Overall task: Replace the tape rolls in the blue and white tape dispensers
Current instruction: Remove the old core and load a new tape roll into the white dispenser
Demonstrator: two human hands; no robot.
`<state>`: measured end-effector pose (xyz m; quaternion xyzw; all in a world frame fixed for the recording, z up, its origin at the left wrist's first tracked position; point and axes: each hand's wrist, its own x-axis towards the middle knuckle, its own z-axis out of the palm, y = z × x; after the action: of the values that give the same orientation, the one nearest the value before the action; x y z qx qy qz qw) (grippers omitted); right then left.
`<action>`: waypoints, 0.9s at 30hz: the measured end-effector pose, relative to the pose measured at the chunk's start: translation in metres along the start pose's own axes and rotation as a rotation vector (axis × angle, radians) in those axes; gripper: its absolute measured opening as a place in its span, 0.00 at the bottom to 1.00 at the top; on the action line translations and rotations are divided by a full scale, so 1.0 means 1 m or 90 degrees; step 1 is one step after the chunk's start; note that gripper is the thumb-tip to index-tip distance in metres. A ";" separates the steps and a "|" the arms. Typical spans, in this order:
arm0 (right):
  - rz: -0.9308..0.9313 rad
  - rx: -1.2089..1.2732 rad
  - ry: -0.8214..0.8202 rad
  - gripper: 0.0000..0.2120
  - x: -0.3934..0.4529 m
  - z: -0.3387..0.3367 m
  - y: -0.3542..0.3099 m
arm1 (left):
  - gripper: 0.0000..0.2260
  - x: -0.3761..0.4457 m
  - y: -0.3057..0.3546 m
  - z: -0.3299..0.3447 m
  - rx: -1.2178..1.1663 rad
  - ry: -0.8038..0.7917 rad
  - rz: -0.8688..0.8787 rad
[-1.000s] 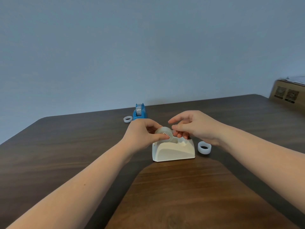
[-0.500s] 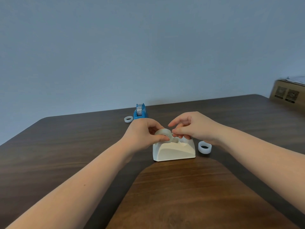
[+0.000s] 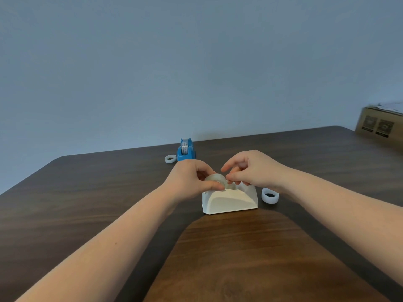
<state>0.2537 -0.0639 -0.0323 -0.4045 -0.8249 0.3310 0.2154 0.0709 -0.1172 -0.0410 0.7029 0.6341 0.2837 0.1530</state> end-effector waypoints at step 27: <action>0.016 -0.024 0.007 0.10 0.001 0.001 -0.002 | 0.17 -0.011 -0.004 0.011 0.143 0.003 0.170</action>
<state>0.2512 -0.0649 -0.0315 -0.4208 -0.8247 0.3157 0.2078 0.0735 -0.1254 -0.0539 0.7926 0.5634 0.2309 0.0331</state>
